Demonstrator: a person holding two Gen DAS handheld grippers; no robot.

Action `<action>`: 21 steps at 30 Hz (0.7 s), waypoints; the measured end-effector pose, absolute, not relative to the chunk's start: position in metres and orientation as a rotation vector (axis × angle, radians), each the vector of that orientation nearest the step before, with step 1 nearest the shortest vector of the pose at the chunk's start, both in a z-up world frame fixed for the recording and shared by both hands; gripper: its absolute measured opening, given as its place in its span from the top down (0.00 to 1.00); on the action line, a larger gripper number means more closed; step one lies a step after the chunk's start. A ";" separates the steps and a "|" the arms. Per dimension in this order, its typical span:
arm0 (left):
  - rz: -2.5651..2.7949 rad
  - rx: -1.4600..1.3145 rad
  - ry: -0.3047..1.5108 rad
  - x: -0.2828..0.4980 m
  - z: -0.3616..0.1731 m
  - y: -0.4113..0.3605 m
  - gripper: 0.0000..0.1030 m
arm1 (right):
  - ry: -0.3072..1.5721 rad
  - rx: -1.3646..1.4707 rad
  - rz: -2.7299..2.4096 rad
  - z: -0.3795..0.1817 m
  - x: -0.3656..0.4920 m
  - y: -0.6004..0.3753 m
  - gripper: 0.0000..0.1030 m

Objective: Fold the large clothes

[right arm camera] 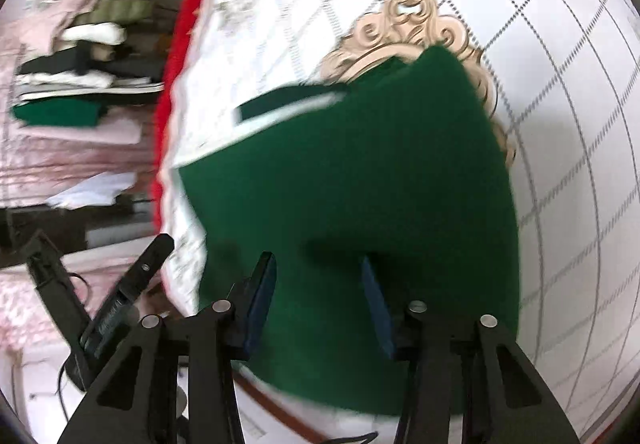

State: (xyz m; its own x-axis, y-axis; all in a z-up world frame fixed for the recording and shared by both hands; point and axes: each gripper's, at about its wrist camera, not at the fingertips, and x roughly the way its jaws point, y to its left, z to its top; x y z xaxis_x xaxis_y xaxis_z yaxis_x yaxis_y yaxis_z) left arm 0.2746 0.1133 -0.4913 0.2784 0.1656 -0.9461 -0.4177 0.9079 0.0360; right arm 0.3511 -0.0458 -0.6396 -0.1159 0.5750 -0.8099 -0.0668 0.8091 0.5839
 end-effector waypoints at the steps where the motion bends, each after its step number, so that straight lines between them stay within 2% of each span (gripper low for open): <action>1: 0.393 -0.193 1.263 0.286 -0.506 0.109 0.00 | 1.631 0.393 0.555 -0.652 0.361 -0.038 0.55; 4: 0.378 -0.130 1.361 0.306 -0.548 0.107 0.00 | 1.719 0.347 0.469 -0.688 0.375 -0.015 0.55; 7: 0.368 -0.202 1.382 0.311 -0.562 0.122 0.00 | 1.774 0.329 0.420 -0.717 0.384 -0.001 0.55; 11: 0.372 -0.246 1.394 0.309 -0.550 0.128 0.00 | 1.813 0.256 0.418 -0.696 0.387 0.012 0.55; 15: 0.373 -0.195 1.281 0.304 -0.509 0.122 0.00 | 1.616 0.128 0.463 -0.628 0.382 0.015 0.55; 17: 0.393 -0.160 1.254 0.310 -0.509 0.123 0.00 | 1.592 0.133 0.437 -0.633 0.391 0.014 0.55; 21: 0.397 -0.162 1.304 0.330 -0.546 0.131 0.00 | 1.652 0.157 0.393 -0.673 0.412 0.020 0.58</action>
